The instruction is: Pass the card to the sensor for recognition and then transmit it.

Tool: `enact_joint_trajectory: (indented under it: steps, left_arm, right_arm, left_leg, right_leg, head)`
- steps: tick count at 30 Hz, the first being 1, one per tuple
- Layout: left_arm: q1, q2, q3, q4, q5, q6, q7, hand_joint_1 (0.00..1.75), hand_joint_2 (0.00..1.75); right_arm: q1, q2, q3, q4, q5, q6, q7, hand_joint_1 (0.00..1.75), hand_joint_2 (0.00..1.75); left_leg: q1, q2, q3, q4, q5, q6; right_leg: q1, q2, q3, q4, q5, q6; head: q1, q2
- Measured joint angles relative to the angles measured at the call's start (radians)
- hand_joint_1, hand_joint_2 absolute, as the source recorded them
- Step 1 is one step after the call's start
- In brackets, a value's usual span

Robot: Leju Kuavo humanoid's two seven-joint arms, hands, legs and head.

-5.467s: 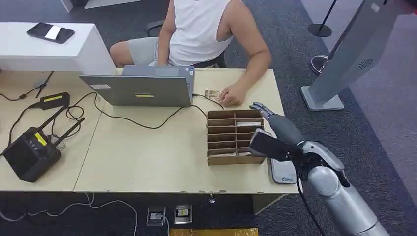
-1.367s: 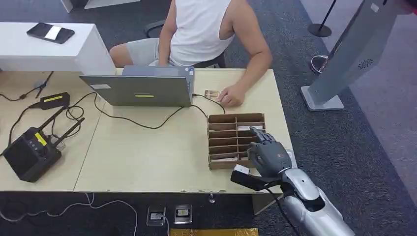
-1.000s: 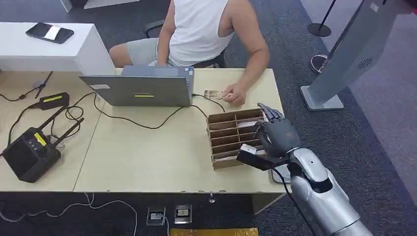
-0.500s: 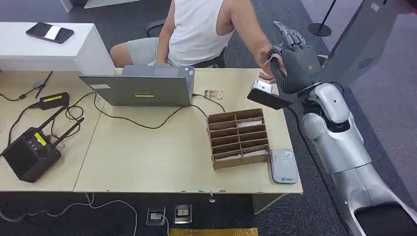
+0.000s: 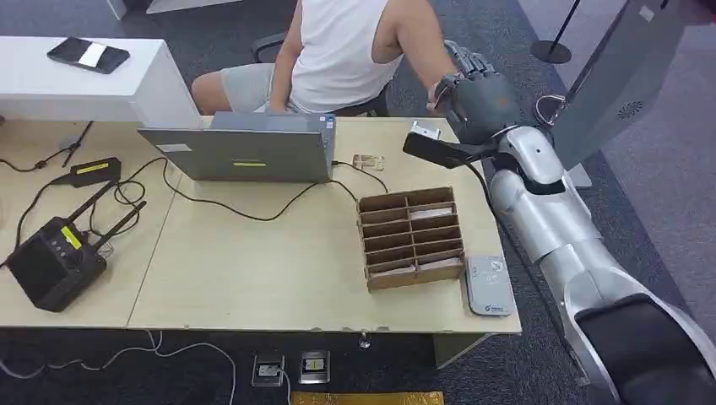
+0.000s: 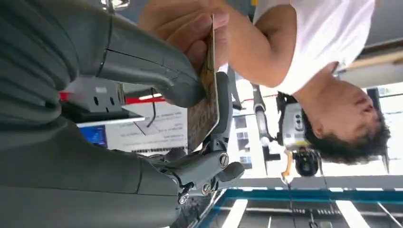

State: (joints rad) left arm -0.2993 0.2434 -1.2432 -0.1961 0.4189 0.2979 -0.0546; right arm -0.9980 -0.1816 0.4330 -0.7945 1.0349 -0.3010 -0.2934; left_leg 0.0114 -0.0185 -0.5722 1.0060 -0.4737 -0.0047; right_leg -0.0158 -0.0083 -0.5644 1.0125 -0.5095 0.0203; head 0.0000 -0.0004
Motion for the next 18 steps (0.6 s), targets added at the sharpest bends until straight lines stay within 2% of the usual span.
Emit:
enact_joint_trajectory:
  steps: [1,3,7,11,15,18]
  left_arm:
    - [0.000,0.000,0.000,0.000,0.000,0.000,0.000,0.00,0.00]
    - [0.000,0.001,0.000,0.000,0.000,0.000,0.000,0.00,0.00]
    - [0.000,0.004,0.000,0.000,0.000,0.001,0.000,0.00,0.00]
    - [0.001,0.006,0.000,0.000,0.000,0.005,0.000,0.00,0.00]
    - [0.006,0.006,0.000,0.000,0.002,0.015,0.000,0.00,0.00]
    - [0.013,0.007,0.000,0.000,0.003,0.020,0.000,0.00,0.00]
  right_arm:
    - [0.000,0.003,0.001,0.010,-0.001,-0.001,0.000,1.57,1.75]
    - [-0.002,0.009,0.005,0.039,-0.003,-0.004,0.001,0.00,1.75]
    - [-0.004,0.020,0.011,0.096,-0.005,-0.020,0.012,0.00,1.75]
    - [-0.004,0.021,0.020,0.125,-0.022,-0.083,0.020,0.00,1.75]
    - [-0.015,0.008,0.013,0.135,-0.112,-0.156,0.011,0.00,1.75]
    - [-0.043,-0.022,-0.018,0.135,-0.185,-0.203,-0.010,0.00,1.75]
  left_leg:
    - [0.000,0.000,0.000,0.000,0.000,0.000]
    - [0.000,0.000,0.000,0.000,0.000,0.000]
    - [0.000,0.000,0.000,0.000,0.000,0.000]
    - [0.000,0.000,0.000,0.000,0.000,0.000]
    - [0.000,0.001,0.001,0.001,0.000,0.000]
    - [0.000,0.000,0.001,0.001,0.000,0.000]
  right_leg:
    - [0.000,0.000,0.000,0.000,0.000,0.000]
    - [0.000,0.000,0.000,0.000,0.000,0.000]
    - [0.000,0.000,0.000,0.000,0.000,0.000]
    - [0.000,0.000,-0.001,0.000,0.000,0.000]
    - [0.000,0.002,-0.001,0.000,0.000,0.000]
    - [0.000,0.000,0.000,0.000,0.000,0.000]
  head:
    - [0.000,0.000]
    - [0.000,0.000]
    - [0.000,0.000]
    - [0.000,0.000]
    - [0.000,0.000]
    - [0.000,0.000]
